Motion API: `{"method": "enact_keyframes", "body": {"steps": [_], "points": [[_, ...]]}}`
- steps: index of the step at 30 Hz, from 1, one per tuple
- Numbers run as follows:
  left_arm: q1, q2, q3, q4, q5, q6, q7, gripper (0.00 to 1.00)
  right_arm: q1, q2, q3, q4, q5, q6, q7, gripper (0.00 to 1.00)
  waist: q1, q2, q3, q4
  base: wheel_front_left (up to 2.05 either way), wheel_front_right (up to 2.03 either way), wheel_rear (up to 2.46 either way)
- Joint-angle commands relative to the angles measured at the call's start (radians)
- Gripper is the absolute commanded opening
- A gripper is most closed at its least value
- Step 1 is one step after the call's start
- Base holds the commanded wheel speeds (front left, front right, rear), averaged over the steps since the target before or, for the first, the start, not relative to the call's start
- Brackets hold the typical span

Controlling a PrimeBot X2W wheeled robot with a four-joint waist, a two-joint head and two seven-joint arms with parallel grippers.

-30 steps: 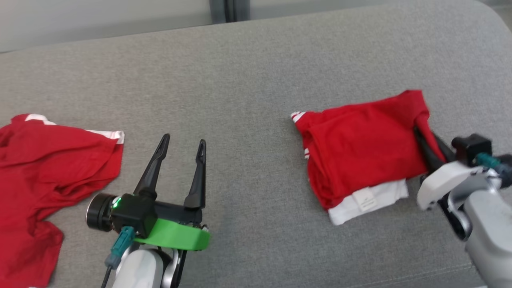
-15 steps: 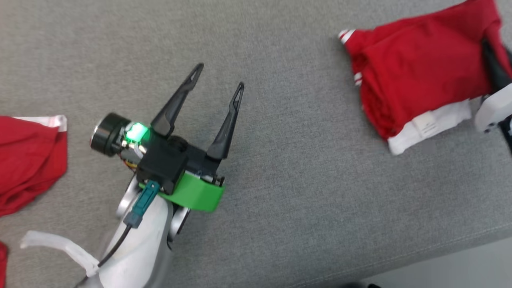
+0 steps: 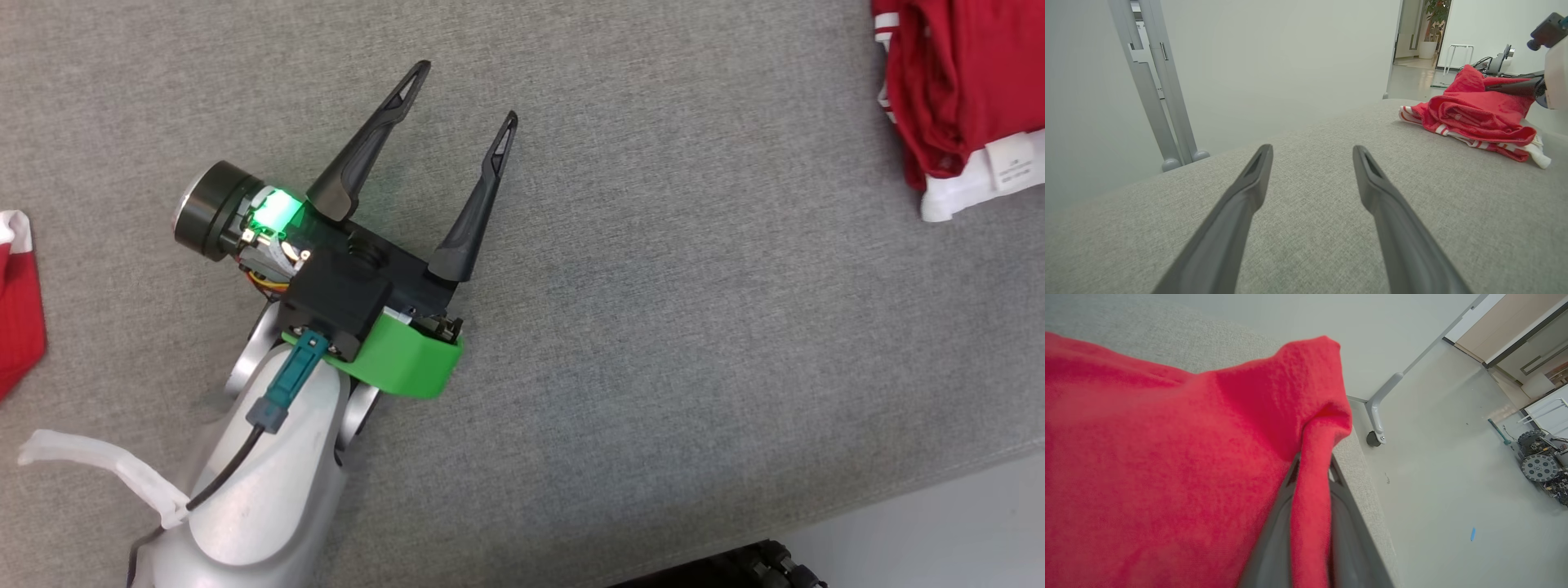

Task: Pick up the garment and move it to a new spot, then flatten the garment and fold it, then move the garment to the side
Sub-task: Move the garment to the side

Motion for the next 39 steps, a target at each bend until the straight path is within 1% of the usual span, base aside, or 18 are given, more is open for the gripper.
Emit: {"method": "enact_keyframes", "body": {"steps": [1,4,5,6,8,11,13,19,24,28,33,39], "points": [[-0.012,0.003,0.006,-0.004,-0.003,-0.002,0.0,1.0,-0.019,-0.011,-0.015,0.001,-0.006,-0.002,-0.002,0.0,-0.0002,-0.0001,0.003,0.013,0.0,0.0,0.0],[-0.002,-0.003,0.013,-0.006,-0.011,0.002,0.0,1.0,-0.026,-0.018,-0.037,-0.012,-0.024,-0.002,-0.002,0.01,-0.0002,-0.0001,-0.003,0.025,0.0,0.0,0.0],[0.0,-0.005,0.014,-0.006,-0.012,0.003,0.0,1.0,-0.025,-0.019,-0.046,-0.014,-0.029,-0.002,-0.002,0.76,-0.0002,-0.0001,-0.005,0.027,0.0,0.0,0.0],[0.003,-0.009,0.015,-0.006,-0.012,0.004,0.0,1.0,-0.018,-0.014,-0.056,-0.006,-0.033,-0.002,-0.002,1.0,-0.0002,-0.0001,-0.012,0.031,0.0,0.0,0.0],[0.009,-0.014,0.017,-0.006,-0.017,0.004,0.0,1.0,-0.007,-0.008,-0.057,0.013,-0.041,-0.002,-0.002,1.0,-0.0002,-0.0001,-0.025,0.037,0.0,0.0,0.0],[0.019,-0.021,0.022,-0.004,-0.023,0.005,0.0,1.0,-0.005,-0.015,-0.072,0.016,-0.056,-0.002,-0.003,1.0,-0.0002,-0.0001,-0.052,0.045,0.0,0.0,0.0],[0.028,-0.028,0.029,-0.003,-0.03,0.006,0.0,1.0,0.007,-0.009,-0.084,0.009,-0.064,-0.002,-0.003,1.0,-0.0002,-0.0001,-0.079,0.05,0.0,0.0,0.0],[0.078,-0.047,0.073,-0.008,-0.054,0.018,0.0,1.0,0.053,0.038,-0.105,-0.082,-0.071,-0.002,-0.003,1.0,-0.0002,-0.0001,-0.179,0.064,0.0,0.0,0.0],[0.151,-0.06,0.118,-0.008,-0.065,0.027,0.0,1.0,0.136,0.118,-0.123,-0.231,-0.068,-0.002,-0.003,1.0,-0.0002,-0.0001,-0.28,0.093,0.0,0.0,0.0],[0.215,-0.072,0.164,-0.012,-0.083,0.041,0.0,1.0,0.226,0.208,-0.148,-0.351,-0.047,-0.002,-0.003,1.0,-0.0002,-0.0001,-0.351,0.124,0.0,0.0,0.0],[0.3,-0.082,0.248,-0.025,-0.114,0.059,0.0,1.0,0.36,0.324,-0.154,-0.487,-0.017,-0.002,-0.003,1.0,-0.0002,-0.0001,-0.427,0.158,0.0,0.0,0.0],[0.395,-0.087,0.297,-0.007,-0.123,0.05,0.0,1.0,0.527,0.441,-0.168,-0.614,-0.012,-0.002,-0.003,1.0,-0.0002,-0.0001,-0.499,0.193,0.0,0.0,0.0]]}}
